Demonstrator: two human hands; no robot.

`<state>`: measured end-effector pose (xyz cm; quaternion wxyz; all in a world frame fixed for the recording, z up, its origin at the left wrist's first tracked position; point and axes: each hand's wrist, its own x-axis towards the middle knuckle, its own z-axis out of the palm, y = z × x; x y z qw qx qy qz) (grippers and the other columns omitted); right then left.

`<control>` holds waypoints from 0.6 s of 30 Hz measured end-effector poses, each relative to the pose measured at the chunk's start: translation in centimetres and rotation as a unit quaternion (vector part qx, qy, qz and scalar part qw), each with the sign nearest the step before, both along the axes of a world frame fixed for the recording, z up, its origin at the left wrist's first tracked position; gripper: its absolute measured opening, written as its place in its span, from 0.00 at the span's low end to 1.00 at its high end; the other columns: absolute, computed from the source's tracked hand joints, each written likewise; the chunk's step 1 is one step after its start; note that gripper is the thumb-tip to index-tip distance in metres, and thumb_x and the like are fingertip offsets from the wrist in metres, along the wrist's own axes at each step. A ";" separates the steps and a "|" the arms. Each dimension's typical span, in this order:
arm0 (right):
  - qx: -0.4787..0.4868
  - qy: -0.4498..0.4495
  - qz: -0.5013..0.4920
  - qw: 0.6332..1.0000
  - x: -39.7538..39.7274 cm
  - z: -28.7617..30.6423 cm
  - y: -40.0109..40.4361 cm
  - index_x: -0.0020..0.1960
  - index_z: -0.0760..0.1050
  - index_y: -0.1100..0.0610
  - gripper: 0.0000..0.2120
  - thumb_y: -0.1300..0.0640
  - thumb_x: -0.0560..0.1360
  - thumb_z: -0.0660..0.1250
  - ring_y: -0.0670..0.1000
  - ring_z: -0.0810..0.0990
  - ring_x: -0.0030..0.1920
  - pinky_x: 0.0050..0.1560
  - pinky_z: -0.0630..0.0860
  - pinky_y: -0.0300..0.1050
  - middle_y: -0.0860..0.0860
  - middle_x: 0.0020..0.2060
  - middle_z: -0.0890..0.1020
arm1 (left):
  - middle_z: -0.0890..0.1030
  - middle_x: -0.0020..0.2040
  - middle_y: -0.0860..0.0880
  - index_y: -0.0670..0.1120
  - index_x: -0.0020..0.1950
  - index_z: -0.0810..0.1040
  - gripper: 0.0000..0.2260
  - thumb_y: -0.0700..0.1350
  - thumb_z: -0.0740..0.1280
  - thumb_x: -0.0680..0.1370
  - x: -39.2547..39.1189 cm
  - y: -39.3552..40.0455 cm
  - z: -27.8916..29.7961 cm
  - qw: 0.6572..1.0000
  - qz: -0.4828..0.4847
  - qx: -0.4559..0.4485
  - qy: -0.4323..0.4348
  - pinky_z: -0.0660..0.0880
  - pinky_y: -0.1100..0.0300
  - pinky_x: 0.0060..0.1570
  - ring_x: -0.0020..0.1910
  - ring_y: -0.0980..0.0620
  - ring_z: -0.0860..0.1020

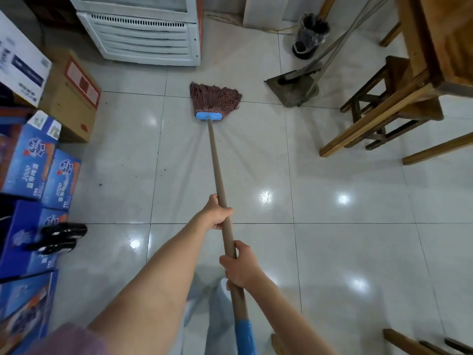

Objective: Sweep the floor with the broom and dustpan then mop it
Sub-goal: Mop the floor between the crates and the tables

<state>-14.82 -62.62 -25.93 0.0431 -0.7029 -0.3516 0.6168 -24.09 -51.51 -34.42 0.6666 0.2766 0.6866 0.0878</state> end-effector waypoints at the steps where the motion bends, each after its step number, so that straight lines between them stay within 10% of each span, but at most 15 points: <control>1: 0.003 0.003 -0.002 1.000 -1.0 0.1 -0.7 0.52 0.67 0.57 0.08 0.61 0.74 0.61 0.50 0.72 0.28 0.39 0.78 0.52 0.53 0.34 0.72 | 0.77 0.47 0.45 0.49 0.69 0.60 0.25 0.40 0.64 0.75 -0.9 -0.6 0.2 1.000 -0.005 0.001 0.002 0.80 0.52 0.42 0.40 0.46 0.80; 18: 0.016 -0.013 0.020 1.000 -4.4 0.5 -14.7 0.43 0.65 0.58 0.07 0.62 0.73 0.64 0.54 0.73 0.29 0.40 0.80 0.62 0.55 0.34 0.71 | 0.77 0.40 0.45 0.47 0.58 0.60 0.16 0.39 0.65 0.76 -4.2 -15.5 0.8 0.999 0.046 0.006 0.000 0.77 0.56 0.35 0.33 0.50 0.78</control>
